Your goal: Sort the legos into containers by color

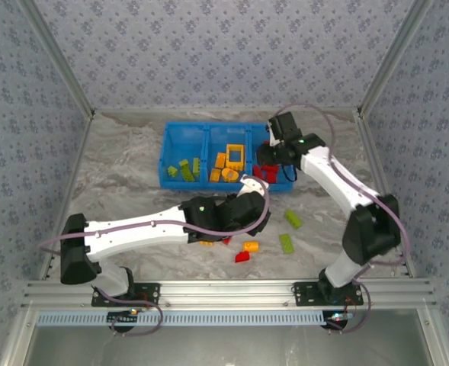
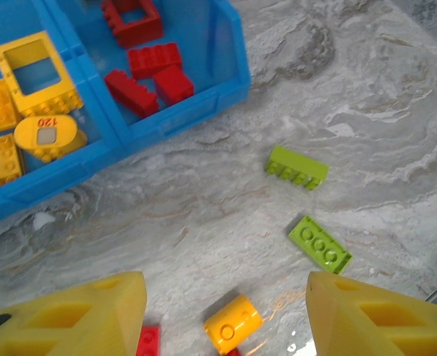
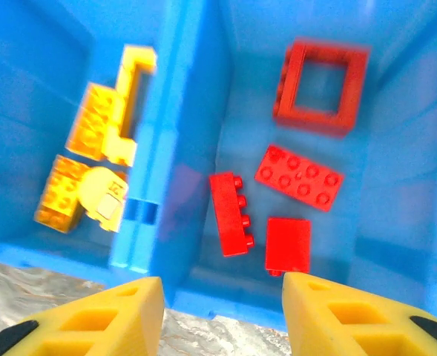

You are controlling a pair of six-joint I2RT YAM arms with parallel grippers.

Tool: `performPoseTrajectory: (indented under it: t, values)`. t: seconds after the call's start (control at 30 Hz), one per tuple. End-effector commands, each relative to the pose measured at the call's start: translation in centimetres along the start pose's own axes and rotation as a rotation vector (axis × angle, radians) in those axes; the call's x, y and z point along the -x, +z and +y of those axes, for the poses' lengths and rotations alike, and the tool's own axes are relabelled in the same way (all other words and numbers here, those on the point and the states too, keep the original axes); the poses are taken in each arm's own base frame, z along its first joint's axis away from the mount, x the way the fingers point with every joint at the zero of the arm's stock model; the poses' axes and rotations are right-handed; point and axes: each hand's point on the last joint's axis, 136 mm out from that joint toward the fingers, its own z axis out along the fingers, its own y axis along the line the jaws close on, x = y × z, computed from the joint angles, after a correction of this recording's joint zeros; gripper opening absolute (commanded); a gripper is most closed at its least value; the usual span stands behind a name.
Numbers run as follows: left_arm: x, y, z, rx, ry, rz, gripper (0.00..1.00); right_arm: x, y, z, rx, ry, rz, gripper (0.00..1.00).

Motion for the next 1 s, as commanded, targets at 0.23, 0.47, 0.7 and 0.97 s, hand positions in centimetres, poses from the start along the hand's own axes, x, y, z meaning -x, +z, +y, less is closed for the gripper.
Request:
performPoseTrajectory:
  t: [0.23,0.47,0.7,0.97]
  values:
    - [-6.9,-2.1,6.8,0.133,-0.101,0.121,0.64,-7.2,-11.2,4.0,0.209,-0.052,-0.135,0.50]
    - [-11.3,-2.9,10.0,0.181,-0.078,0.205,0.69,-15.0,-13.5,9.0,0.415,-0.159,-0.065,0.51]
    - [-15.1,-1.1,11.7,0.167,0.037,0.385,0.74,-19.0,-13.2,11.0,0.441,-0.216,-0.012,0.54]
    - [-11.3,1.1,4.0,-0.115,0.091,0.292,0.75,-16.7,-14.7,4.1,0.113,-0.068,-0.163,0.55]
